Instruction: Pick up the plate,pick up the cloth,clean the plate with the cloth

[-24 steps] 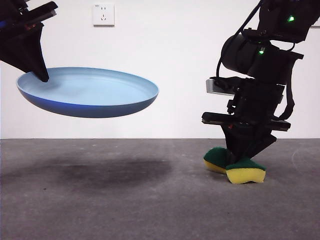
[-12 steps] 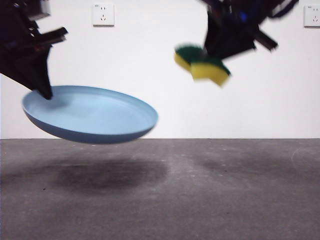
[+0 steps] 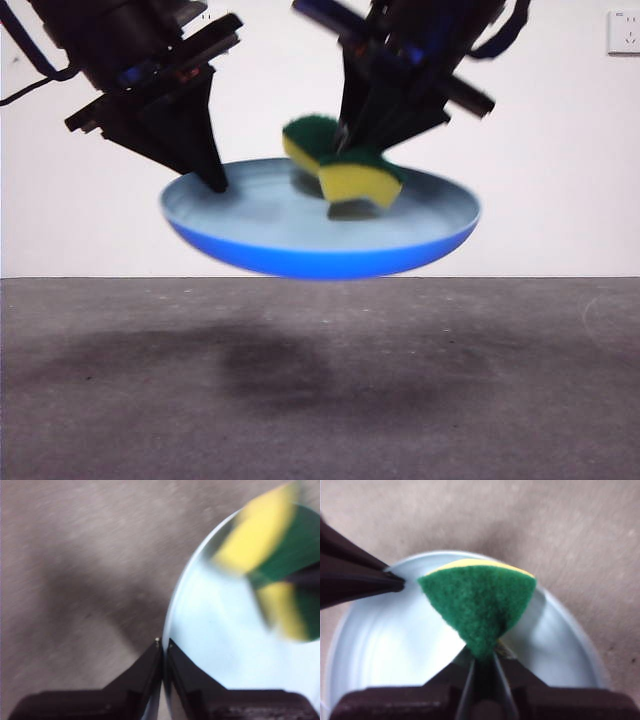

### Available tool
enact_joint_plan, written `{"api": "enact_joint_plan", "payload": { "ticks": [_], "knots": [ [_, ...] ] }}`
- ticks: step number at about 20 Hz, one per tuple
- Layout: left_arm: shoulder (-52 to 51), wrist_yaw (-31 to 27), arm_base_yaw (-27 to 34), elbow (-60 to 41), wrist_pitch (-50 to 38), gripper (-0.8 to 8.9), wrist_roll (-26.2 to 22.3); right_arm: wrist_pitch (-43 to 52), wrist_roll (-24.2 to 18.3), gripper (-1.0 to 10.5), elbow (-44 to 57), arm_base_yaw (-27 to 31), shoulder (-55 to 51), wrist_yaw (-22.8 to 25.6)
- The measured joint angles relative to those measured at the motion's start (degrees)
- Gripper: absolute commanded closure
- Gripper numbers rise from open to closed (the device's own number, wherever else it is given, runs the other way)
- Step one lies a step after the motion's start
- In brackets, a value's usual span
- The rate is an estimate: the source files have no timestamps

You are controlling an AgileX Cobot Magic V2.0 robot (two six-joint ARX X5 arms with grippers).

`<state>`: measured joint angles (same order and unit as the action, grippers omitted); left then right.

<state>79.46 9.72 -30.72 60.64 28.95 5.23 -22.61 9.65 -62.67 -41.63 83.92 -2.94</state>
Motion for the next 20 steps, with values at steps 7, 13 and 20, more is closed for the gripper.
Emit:
{"api": "enact_joint_plan", "payload": {
  "ticks": [7,13,20],
  "knots": [
    [0.2,0.9,0.2,-0.2,-2.1,8.21,0.8,2.5,0.4,9.6,0.0,-3.5,4.1,-6.2],
    [0.2,1.8,2.6,-0.2,-3.4,8.21,1.0,-10.9,-0.5,9.6,-0.1,-7.5,4.1,-1.5],
    [0.2,5.7,4.3,-0.2,1.2,8.21,1.0,-13.7,-0.7,9.6,-0.2,-4.9,4.1,27.1]
  ]
}}
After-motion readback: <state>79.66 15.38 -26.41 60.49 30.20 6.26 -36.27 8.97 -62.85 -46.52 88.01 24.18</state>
